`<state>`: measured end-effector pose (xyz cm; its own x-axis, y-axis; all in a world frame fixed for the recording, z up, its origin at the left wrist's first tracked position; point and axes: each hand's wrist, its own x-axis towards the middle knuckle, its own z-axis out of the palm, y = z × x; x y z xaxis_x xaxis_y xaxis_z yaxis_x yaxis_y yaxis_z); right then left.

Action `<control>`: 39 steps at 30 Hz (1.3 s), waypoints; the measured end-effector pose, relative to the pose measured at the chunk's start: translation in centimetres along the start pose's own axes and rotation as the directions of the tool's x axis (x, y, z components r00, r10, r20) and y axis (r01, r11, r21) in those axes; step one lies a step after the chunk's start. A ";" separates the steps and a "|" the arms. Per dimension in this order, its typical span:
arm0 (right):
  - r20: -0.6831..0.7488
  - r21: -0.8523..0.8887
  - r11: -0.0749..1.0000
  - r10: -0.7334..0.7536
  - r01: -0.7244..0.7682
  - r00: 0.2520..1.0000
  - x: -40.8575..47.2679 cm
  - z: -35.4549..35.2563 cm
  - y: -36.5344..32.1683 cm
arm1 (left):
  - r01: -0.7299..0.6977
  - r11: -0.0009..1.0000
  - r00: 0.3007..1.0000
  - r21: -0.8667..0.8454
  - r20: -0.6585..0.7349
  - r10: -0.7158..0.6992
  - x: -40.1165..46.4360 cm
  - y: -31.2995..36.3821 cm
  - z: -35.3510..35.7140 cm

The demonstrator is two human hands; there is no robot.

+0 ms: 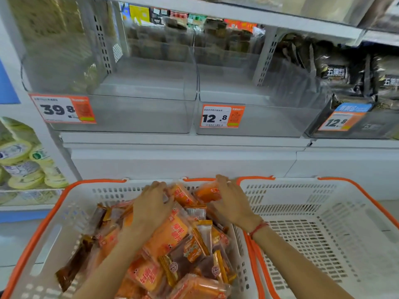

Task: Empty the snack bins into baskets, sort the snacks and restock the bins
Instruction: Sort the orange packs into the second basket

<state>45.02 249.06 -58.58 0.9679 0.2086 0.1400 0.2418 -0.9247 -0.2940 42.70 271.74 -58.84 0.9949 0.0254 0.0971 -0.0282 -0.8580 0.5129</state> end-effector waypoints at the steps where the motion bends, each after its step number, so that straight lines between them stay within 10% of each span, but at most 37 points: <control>1: -0.036 0.095 0.995 0.023 -0.020 0.999 0.5 0.2 -0.3 | -0.025 1.000 1.000 -0.003 -0.001 0.025 0.9 0.0 0.4; 6: 0.112 -0.176 0.963 -0.186 0.204 0.976 0.3 3.5 1.3 | -0.109 0.983 0.971 0.150 0.230 0.073 4.7 -0.9 2.5; 12: 0.158 -0.091 0.988 -0.109 0.125 0.981 -0.7 4.6 1.7 | -0.188 0.954 0.980 0.235 0.111 0.166 5.4 -1.7 2.4; 15: 0.129 -0.016 0.997 -0.074 0.076 0.989 -0.4 1.7 1.6 | -0.256 0.964 0.964 0.077 -0.054 0.260 4.1 -2.0 0.5; 19: 0.077 0.501 0.860 0.067 -0.097 0.995 -0.5 -1.9 -0.2 | -0.255 0.959 0.941 -0.120 -0.258 0.218 1.4 -0.1 -4.1; 23: 0.191 0.755 0.643 -0.024 -0.131 0.981 -2.0 -5.2 -2.7 | -0.167 0.888 0.981 -0.427 -0.166 0.105 -1.4 2.6 -6.7; 30: 0.056 0.735 0.678 -0.047 -0.010 0.997 -4.6 -6.2 -3.2 | -0.032 0.699 0.997 -0.714 0.030 0.076 -5.2 4.7 -6.0; 35: -0.162 0.720 0.692 0.227 -0.042 0.960 -5.7 -7.0 1.8 | -0.054 0.986 0.979 -0.155 0.185 0.083 -5.3 1.4 -3.1; 39: -0.319 0.378 0.824 0.543 -0.421 0.777 -7.4 -5.3 9.3 | 0.074 0.982 0.970 0.176 0.215 -0.112 -6.0 -0.7 -1.8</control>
<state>39.73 237.25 -57.34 0.8613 -0.4419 0.2506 -0.1827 -0.7297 -0.6589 36.58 273.11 -58.28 0.9891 0.0104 -0.1467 0.0632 -0.9307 0.3604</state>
